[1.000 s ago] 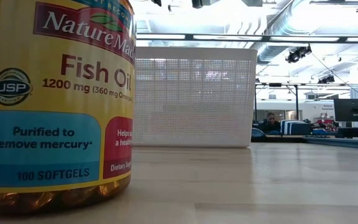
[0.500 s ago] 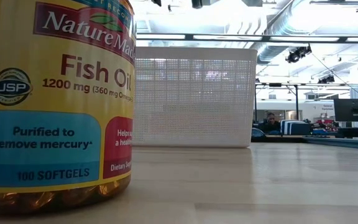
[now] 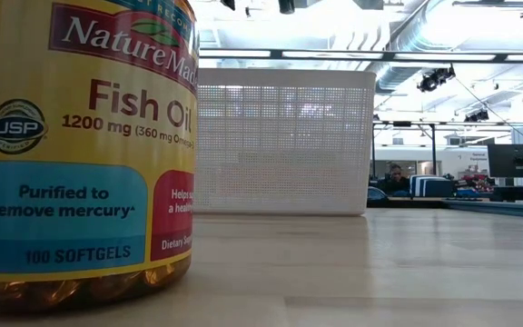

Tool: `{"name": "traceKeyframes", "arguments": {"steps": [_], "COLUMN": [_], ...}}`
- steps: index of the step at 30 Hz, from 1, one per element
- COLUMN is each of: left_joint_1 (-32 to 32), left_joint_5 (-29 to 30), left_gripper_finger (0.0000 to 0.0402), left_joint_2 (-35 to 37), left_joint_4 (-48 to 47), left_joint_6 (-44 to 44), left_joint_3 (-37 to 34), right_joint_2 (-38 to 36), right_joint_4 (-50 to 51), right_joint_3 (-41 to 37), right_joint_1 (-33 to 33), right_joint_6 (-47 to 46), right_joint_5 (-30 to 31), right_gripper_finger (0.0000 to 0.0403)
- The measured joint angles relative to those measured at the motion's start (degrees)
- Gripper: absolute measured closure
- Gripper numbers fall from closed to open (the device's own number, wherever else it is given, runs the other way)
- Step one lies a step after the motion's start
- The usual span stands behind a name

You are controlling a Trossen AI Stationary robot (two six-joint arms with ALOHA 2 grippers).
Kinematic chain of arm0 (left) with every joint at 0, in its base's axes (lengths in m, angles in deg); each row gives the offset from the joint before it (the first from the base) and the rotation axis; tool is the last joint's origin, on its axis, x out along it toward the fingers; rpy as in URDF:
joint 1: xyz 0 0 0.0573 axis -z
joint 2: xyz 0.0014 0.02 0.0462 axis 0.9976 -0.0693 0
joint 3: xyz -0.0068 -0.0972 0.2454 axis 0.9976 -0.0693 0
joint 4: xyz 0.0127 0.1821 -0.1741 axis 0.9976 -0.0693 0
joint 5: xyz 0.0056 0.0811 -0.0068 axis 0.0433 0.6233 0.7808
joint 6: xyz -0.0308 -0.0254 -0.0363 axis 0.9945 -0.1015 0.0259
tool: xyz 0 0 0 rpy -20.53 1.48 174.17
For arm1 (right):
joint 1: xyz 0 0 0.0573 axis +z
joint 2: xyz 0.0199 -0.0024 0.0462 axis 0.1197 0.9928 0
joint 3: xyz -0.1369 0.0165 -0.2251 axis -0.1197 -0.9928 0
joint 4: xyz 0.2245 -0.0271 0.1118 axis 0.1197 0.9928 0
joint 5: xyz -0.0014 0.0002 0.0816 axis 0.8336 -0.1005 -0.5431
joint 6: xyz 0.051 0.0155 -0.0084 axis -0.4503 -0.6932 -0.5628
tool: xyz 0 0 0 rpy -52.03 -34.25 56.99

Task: Pick & place medical supplies in basket/bin
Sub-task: Put the orange pill bottle into the white bin

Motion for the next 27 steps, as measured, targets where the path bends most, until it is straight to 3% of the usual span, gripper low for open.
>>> {"name": "traceKeyframes", "arguments": {"steps": [8,18,27], "left_joint_1": [0.0,-1.3,-5.9], "left_joint_5": [0.5,-0.8,1.2], "left_gripper_finger": [0.0006,0.0003,0.0007], "left_joint_2": [0.0,0.0,0.0], "left_joint_4": [0.1,1.3,4.2], "left_joint_6": [-0.2,-3.9,-15.0], "left_joint_3": [0.0,0.0,0.0], "right_joint_2": [0.1,-0.9,-4.3], "right_joint_4": [0.0,0.4,8.2], "right_joint_3": [0.0,0.0,0.0], "right_joint_1": [0.0,0.0,0.0], "right_joint_6": [-0.1,-0.7,-5.8], "right_joint_5": [0.5,1.0,1.2], "right_gripper_finger": [0.0232,0.0251,0.0251]}}
